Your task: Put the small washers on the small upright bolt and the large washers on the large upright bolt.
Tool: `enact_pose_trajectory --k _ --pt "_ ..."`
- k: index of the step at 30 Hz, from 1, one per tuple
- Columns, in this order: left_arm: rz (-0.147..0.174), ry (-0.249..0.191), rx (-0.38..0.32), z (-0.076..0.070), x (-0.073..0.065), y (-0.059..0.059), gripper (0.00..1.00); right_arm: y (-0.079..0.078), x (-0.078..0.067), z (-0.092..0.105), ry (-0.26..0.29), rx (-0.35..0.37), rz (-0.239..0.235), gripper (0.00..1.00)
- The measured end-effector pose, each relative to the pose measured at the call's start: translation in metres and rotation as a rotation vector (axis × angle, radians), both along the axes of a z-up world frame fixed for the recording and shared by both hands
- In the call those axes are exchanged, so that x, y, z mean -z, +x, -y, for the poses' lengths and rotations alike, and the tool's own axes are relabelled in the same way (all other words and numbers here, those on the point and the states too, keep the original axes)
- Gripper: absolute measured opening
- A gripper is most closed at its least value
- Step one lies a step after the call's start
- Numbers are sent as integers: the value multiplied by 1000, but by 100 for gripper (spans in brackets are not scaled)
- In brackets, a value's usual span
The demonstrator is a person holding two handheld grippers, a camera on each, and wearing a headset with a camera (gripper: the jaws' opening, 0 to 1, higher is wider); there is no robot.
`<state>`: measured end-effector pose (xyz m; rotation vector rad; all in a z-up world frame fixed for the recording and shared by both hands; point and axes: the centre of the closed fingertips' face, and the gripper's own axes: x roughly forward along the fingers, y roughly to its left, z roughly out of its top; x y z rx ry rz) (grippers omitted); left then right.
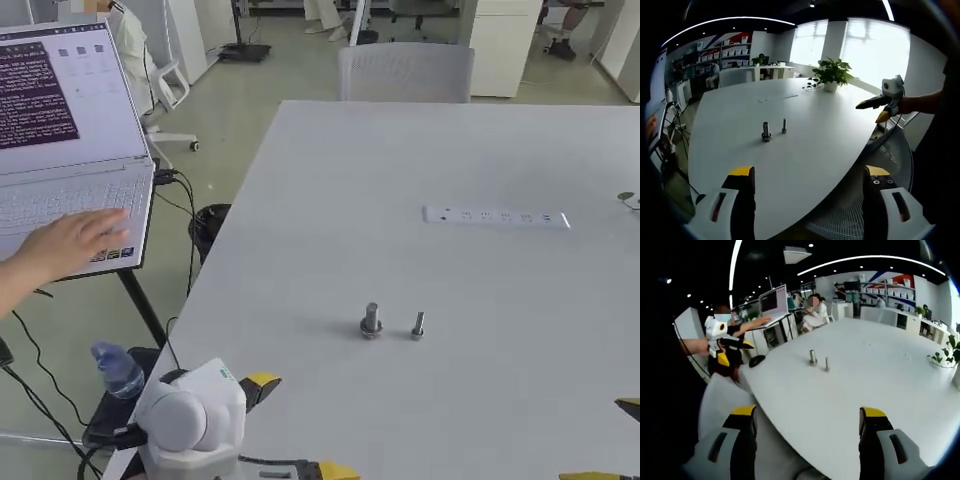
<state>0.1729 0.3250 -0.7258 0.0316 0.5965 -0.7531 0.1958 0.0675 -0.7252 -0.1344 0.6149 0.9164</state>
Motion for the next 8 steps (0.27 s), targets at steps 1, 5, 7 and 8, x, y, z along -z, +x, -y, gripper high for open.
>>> enact_pose_trajectory --k 1,5,7,8 --pt "-4 -5 0 1 0 -1 91 -2 1 0 -1 -2 -1 86" --pt "-8 10 2 1 4 -4 94 -8 6 -3 23 -1 -21 90" --pt "-14 5 0 1 4 -5 94 -11 9 -5 11 -14 -28 91" --pt "-13 3 1 2 4 -5 95 -12 9 -6 7 -21 -29 92"
